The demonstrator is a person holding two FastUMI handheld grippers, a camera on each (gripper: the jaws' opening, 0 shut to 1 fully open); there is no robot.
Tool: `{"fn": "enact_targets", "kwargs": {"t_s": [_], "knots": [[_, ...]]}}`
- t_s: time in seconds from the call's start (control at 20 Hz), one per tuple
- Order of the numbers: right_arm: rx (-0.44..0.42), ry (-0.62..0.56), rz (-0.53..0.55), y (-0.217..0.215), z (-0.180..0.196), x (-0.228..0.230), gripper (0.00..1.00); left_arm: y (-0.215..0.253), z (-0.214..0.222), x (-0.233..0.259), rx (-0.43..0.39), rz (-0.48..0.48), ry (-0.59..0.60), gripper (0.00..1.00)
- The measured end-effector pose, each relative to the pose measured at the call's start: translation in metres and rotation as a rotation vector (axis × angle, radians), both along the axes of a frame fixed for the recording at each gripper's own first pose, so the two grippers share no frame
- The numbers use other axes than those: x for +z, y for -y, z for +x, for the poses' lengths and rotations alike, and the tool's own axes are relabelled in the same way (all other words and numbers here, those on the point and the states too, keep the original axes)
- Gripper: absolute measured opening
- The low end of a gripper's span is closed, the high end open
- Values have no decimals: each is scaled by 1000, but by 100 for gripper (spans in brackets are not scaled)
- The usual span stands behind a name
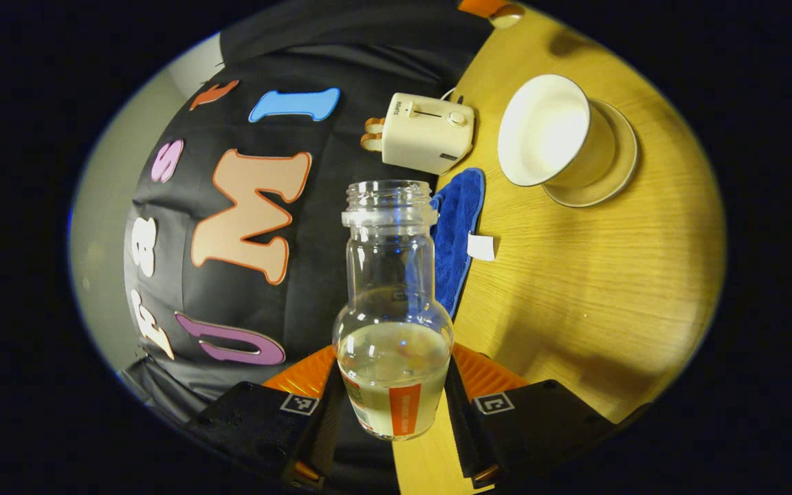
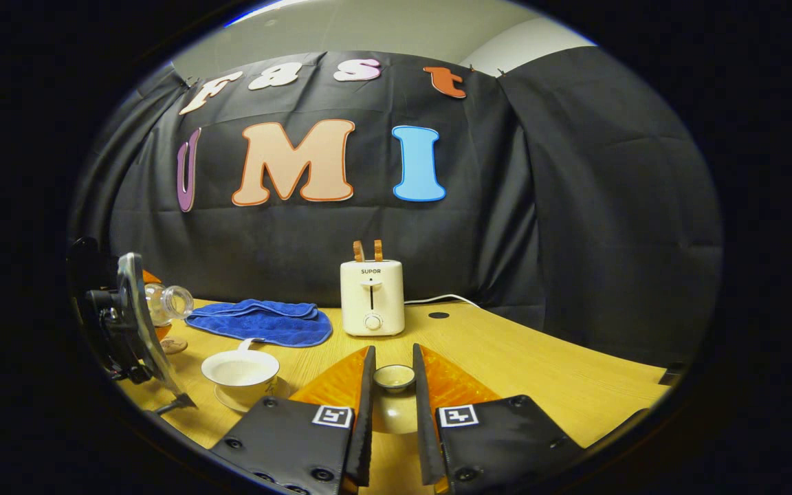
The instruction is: Open the teacup lid with one hand, grasp the water bottle and pour water into the teacup with the other hand; after pouring, place the water bottle on the coaster and then close the teacup lid.
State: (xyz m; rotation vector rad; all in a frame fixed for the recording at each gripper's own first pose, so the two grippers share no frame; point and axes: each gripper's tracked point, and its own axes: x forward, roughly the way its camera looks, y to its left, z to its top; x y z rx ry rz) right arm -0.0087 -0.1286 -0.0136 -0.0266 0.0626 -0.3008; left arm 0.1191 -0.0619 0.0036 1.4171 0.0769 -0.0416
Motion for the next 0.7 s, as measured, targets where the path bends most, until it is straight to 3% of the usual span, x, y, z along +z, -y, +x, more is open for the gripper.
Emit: {"fn": "enact_targets", "kwargs": {"t_s": [0.7], "knots": [[-6,1,-2,2,0,1,31,19,1,1,-94,274,9,66]]}}
